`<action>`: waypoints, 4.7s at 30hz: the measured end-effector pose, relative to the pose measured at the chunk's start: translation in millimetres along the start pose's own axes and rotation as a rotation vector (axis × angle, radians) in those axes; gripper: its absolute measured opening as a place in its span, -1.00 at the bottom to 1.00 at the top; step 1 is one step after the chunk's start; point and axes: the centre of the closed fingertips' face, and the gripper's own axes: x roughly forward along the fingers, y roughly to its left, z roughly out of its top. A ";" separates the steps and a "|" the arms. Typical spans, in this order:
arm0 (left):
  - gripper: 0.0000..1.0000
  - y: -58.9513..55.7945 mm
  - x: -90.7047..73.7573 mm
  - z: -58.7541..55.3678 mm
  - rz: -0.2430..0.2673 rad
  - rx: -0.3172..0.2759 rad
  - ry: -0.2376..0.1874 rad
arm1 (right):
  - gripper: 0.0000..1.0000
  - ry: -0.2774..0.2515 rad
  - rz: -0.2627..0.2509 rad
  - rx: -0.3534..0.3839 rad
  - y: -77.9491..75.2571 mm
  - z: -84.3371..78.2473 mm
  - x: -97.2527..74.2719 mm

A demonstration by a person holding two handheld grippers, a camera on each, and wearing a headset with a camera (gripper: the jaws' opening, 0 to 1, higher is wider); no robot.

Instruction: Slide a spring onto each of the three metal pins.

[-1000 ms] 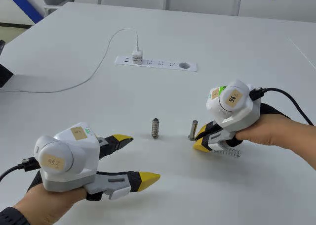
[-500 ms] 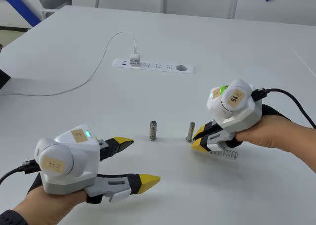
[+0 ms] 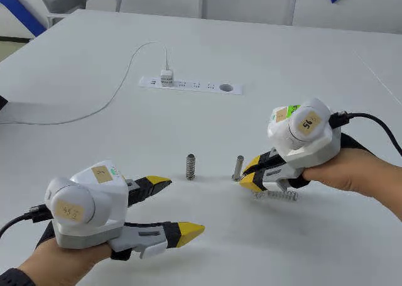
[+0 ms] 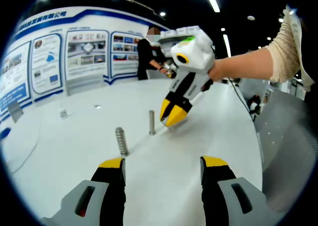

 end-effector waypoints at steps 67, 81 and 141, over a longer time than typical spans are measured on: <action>-0.60 -15.3 46.6 56.7 -0.074 0.010 -0.106 | -0.77 -0.301 0.058 0.079 42.8 80.0 -43.6; -0.77 -14.9 46.5 56.1 -0.068 0.011 -0.100 | -0.78 -0.296 0.045 0.067 37.9 77.3 -46.1; 0.01 4.5 5.8 34.5 0.006 -0.066 -0.112 | -0.78 -0.319 -0.048 0.062 -8.6 91.9 -67.9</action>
